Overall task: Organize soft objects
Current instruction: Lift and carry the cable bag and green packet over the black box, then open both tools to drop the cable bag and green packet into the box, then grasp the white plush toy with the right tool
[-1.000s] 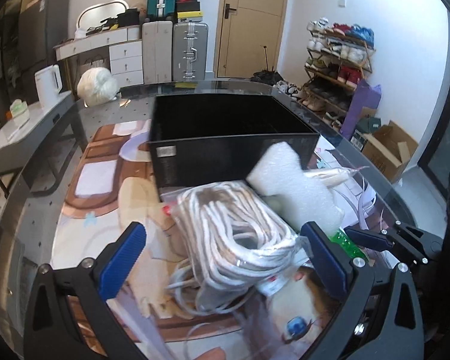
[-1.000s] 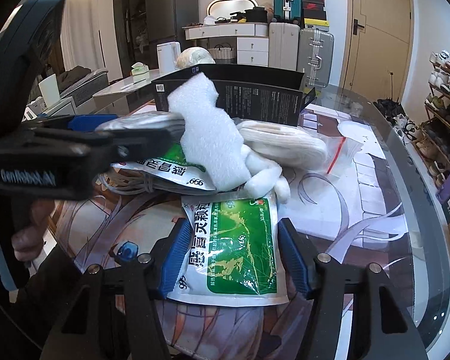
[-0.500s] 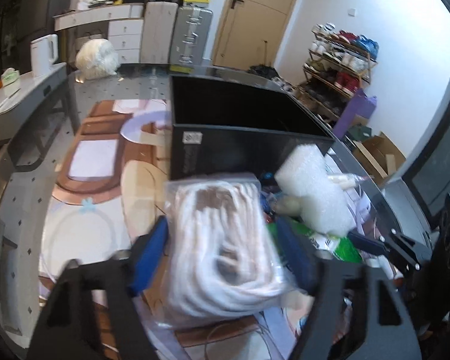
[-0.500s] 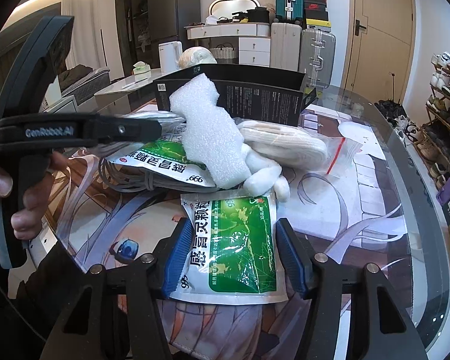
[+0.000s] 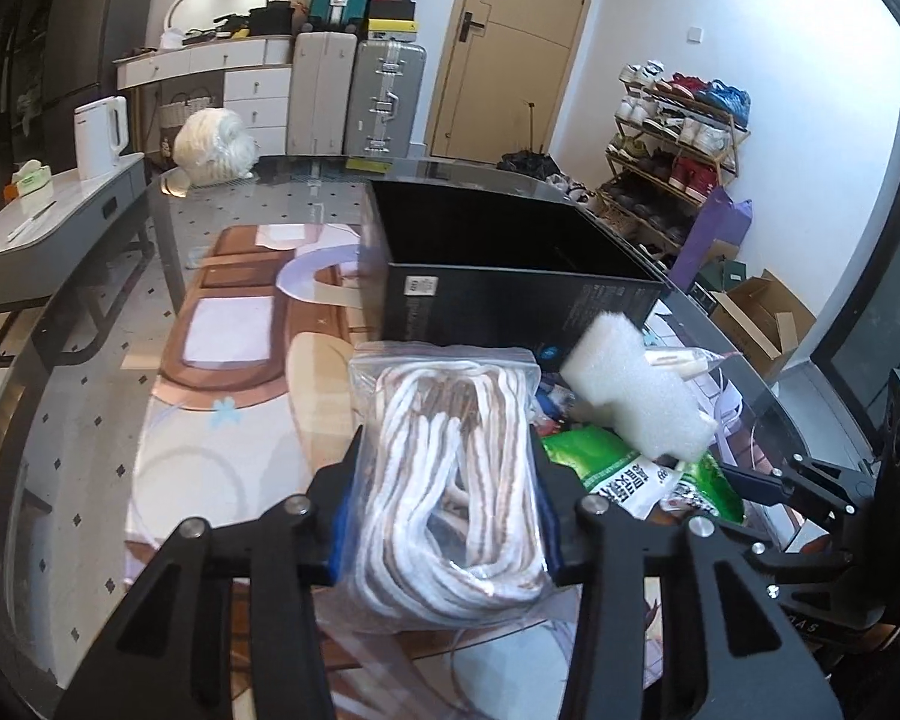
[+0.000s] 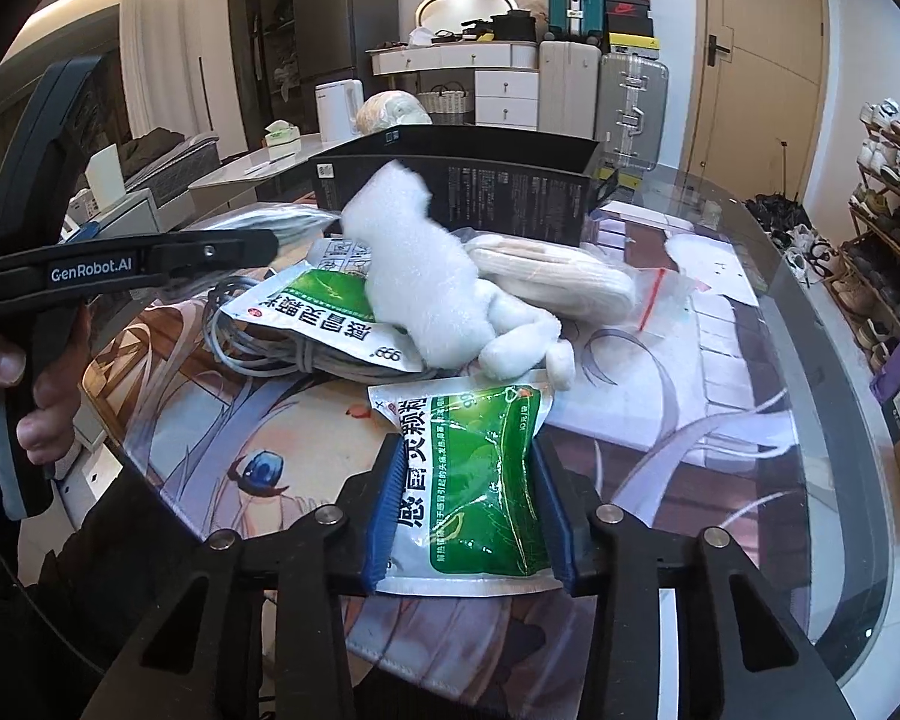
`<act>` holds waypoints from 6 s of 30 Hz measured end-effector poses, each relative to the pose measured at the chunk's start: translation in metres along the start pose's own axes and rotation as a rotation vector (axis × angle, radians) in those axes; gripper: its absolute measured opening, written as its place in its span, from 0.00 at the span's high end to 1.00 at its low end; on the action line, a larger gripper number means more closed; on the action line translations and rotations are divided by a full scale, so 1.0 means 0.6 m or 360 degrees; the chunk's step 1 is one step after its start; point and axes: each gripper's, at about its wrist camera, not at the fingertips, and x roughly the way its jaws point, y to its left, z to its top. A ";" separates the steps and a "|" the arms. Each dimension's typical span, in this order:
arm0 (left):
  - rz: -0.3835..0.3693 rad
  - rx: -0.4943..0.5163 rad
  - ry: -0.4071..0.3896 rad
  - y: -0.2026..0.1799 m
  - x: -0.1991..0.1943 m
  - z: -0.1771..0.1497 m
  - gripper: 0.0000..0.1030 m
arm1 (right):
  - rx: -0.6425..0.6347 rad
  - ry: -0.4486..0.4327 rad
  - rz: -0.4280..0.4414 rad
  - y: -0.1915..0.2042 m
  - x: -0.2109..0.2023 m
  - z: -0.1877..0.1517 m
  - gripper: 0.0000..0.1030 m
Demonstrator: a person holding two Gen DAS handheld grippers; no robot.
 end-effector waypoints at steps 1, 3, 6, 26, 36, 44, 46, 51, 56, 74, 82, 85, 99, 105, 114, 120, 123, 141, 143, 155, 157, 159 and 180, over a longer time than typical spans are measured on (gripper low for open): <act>0.0003 -0.0007 -0.0010 0.003 -0.004 0.000 0.57 | 0.0002 -0.0001 0.0001 0.000 -0.002 0.000 0.61; 0.0005 -0.0013 -0.0027 0.008 -0.010 0.000 0.57 | 0.0003 -0.0012 -0.0002 0.001 -0.009 0.000 0.61; 0.0009 -0.0019 -0.0049 0.012 -0.023 0.000 0.57 | 0.0013 -0.0032 0.0017 0.006 -0.021 0.001 0.61; 0.0107 -0.0007 -0.0219 0.017 -0.092 0.004 0.57 | -0.0087 -0.0295 0.0017 0.059 -0.112 0.054 0.61; 0.0125 0.0007 -0.0259 0.014 -0.102 0.025 0.57 | -0.0094 -0.0369 -0.0002 0.053 -0.123 0.090 0.61; 0.0144 0.0089 -0.0266 -0.011 -0.090 0.056 0.57 | -0.0049 -0.0409 -0.0011 0.033 -0.121 0.124 0.61; 0.0149 0.0112 -0.0272 -0.018 -0.086 0.066 0.57 | -0.0034 -0.0419 -0.0015 0.025 -0.119 0.133 0.61; 0.0167 0.0145 -0.0271 -0.028 -0.067 0.093 0.57 | -0.0012 -0.0434 -0.0012 0.004 -0.105 0.161 0.61; 0.0163 0.0174 -0.0268 -0.037 -0.045 0.117 0.57 | -0.0016 -0.0441 -0.0013 -0.012 -0.092 0.189 0.61; 0.0154 0.0174 -0.0234 -0.034 0.041 0.182 0.57 | -0.0024 -0.0380 0.0002 -0.059 -0.016 0.268 0.61; 0.0110 0.0171 -0.0201 -0.023 0.083 0.193 0.57 | -0.0040 -0.0317 0.0007 -0.069 0.037 0.287 0.61; 0.0096 0.0173 -0.0182 -0.022 0.100 0.195 0.57 | -0.0042 -0.0287 0.0008 -0.074 0.058 0.291 0.61; 0.0055 0.0212 -0.0089 -0.023 0.155 0.184 0.57 | -0.0139 -0.0155 0.0020 -0.064 0.142 0.302 0.61; 0.0069 0.0248 -0.0080 -0.024 0.161 0.187 0.57 | -0.0188 -0.0120 0.0015 -0.063 0.157 0.307 0.61; 0.0062 0.0266 -0.0067 -0.021 0.159 0.187 0.57 | -0.0222 -0.0085 0.0027 -0.058 0.165 0.304 0.52; 0.0015 0.0245 -0.0067 -0.017 0.154 0.187 0.55 | -0.0197 -0.0185 0.0002 -0.068 0.132 0.299 0.20; 0.0012 0.0249 -0.0067 -0.022 0.153 0.185 0.48 | -0.0200 -0.0218 -0.0033 -0.072 0.115 0.298 0.19; 0.0080 0.0122 -0.0194 -0.009 0.087 0.185 0.00 | -0.0012 -0.0325 -0.0207 -0.119 -0.005 0.244 0.08; 0.0159 0.0117 -0.0210 0.000 0.080 0.181 0.00 | -0.0002 -0.0332 -0.0216 -0.122 -0.014 0.242 0.07; 0.0237 0.0149 -0.0075 0.012 0.110 0.148 0.00 | 0.0086 -0.0291 -0.0253 -0.128 -0.039 0.188 0.06; 0.0200 0.0155 -0.0100 0.003 0.101 0.142 0.00 | 0.0098 -0.0276 -0.0248 -0.122 -0.039 0.178 0.06; 0.0154 0.0150 -0.0113 -0.004 0.089 0.134 0.00 | 0.0107 -0.0262 -0.0251 -0.117 -0.039 0.169 0.06; 0.0145 0.0131 -0.0136 0.013 -0.035 0.027 0.00 | 0.0138 -0.0186 -0.0204 -0.070 -0.043 0.092 0.00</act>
